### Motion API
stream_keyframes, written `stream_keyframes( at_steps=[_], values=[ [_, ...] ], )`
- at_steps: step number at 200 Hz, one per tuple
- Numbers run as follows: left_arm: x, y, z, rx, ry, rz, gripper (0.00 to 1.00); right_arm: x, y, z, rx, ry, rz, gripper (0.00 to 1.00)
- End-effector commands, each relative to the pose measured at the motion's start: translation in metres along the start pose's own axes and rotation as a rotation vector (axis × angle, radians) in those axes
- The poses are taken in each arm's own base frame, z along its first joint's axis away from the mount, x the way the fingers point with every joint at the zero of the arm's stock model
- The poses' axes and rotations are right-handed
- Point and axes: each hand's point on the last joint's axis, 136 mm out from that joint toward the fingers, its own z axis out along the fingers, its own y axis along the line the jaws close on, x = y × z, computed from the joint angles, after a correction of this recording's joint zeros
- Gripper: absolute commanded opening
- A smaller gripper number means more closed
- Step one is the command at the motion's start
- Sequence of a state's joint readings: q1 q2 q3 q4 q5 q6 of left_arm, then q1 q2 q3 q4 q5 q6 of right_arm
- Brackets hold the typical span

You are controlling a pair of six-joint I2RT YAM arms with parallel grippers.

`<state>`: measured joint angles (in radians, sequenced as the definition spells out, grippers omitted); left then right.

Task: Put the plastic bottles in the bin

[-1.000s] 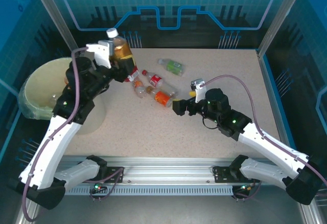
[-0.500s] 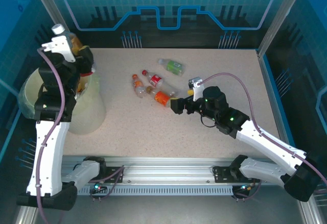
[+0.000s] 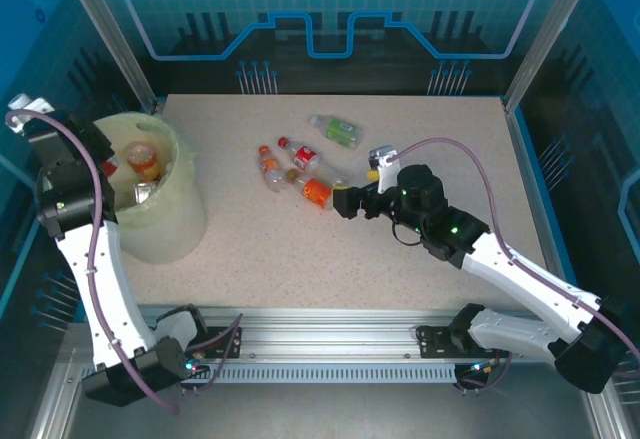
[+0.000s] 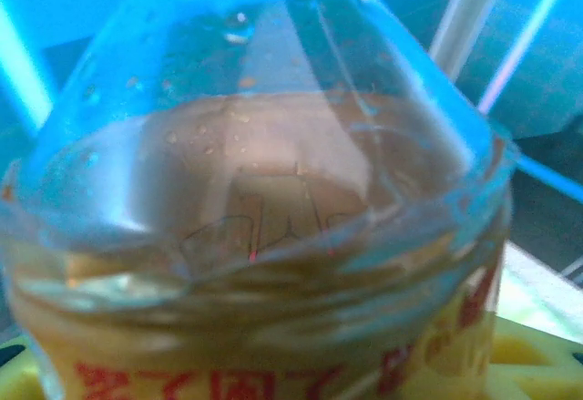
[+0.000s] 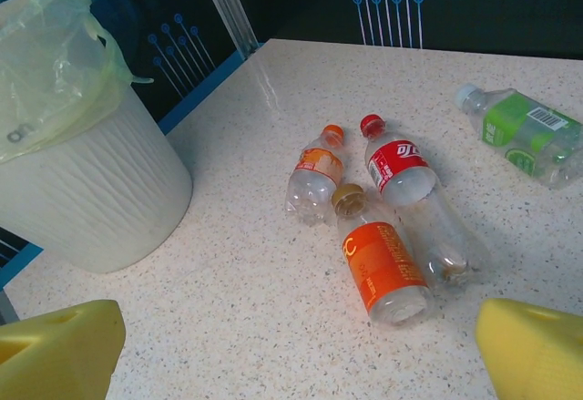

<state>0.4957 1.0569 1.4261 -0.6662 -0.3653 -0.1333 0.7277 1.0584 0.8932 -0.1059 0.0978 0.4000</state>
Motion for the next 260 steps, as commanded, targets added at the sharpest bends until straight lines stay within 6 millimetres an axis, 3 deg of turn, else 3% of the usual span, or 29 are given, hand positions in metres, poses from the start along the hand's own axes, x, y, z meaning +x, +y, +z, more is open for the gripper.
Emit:
stream_keyframes(
  at_steps=[1, 50, 80, 123, 187, 260],
  values=[
    [0.027, 0.028, 0.012, -0.148, 0.104, 0.107, 0.54, -0.013, 0.007, 0.001, 0.000, -0.015, -0.036, 1.00],
    [0.045, 0.043, 0.029, -0.253, 0.187, 0.192, 0.57, -0.020, 0.012, 0.004, -0.001, 0.025, -0.075, 1.00],
    [0.045, 0.058, 0.032, -0.346, 0.180, 0.214, 0.58, -0.021, 0.007, 0.007, 0.025, 0.021, -0.067, 1.00],
    [0.037, 0.061, 0.031, -0.377, 0.173, 0.185, 0.81, -0.019, -0.003, 0.014, 0.083, 0.026, -0.029, 1.00],
    [0.031, 0.047, 0.025, -0.283, 0.155, 0.123, 0.97, -0.017, -0.014, 0.023, 0.130, 0.028, 0.048, 1.00],
    [0.035, -0.007, 0.009, 0.017, 0.172, 0.043, 0.99, -0.010, -0.023, 0.038, 0.189, 0.084, 0.082, 1.00]
  ],
)
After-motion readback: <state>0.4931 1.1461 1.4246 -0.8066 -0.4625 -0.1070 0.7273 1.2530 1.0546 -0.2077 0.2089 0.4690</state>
